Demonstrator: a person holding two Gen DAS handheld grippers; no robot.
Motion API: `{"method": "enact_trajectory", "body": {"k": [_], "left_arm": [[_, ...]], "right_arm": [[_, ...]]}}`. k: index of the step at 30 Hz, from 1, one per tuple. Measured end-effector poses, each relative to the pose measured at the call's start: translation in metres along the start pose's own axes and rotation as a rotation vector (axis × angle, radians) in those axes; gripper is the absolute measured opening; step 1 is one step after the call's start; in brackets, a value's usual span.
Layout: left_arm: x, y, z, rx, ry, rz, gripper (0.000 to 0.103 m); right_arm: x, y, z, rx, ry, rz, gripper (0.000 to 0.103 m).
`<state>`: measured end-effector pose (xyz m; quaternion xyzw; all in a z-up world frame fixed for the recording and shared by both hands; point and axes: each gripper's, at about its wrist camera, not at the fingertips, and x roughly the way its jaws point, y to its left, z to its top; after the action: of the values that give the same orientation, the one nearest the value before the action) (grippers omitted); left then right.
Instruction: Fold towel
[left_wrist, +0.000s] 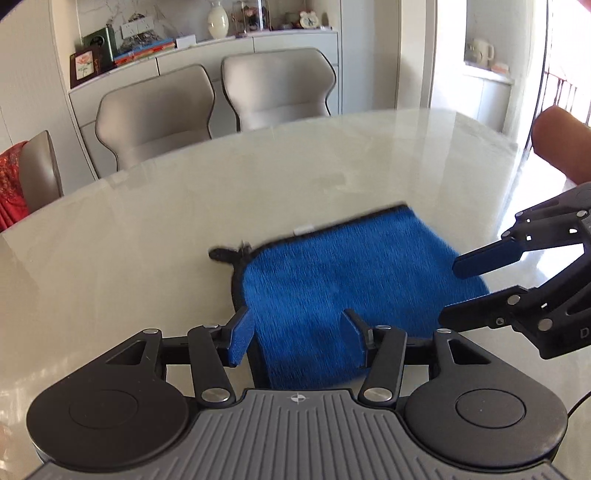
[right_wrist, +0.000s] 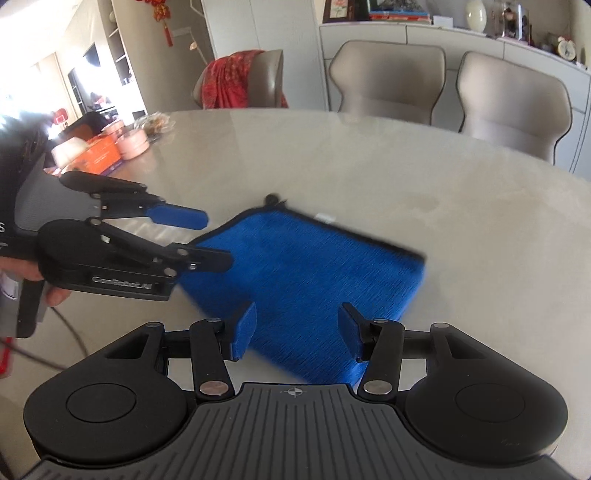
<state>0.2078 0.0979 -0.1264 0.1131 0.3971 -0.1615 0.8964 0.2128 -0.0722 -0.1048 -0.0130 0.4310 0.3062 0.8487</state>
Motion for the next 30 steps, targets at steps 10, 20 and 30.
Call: {"method": "enact_trajectory", "body": {"k": [10,20,30], "left_arm": [[0.021,-0.003,-0.002,-0.038,0.066,0.045,0.070],[0.007,0.001,0.001,-0.129,0.094,0.099,0.071],[0.014,-0.001,-0.002,-0.145,0.122,0.105,0.073]], "right_arm": [[0.012,-0.004,-0.013,-0.005,0.054,-0.059,0.050],[-0.001,0.000,-0.009,0.014,0.035,-0.105,0.050],[0.002,-0.004,-0.015,0.056,0.069,-0.130,0.058]]}}
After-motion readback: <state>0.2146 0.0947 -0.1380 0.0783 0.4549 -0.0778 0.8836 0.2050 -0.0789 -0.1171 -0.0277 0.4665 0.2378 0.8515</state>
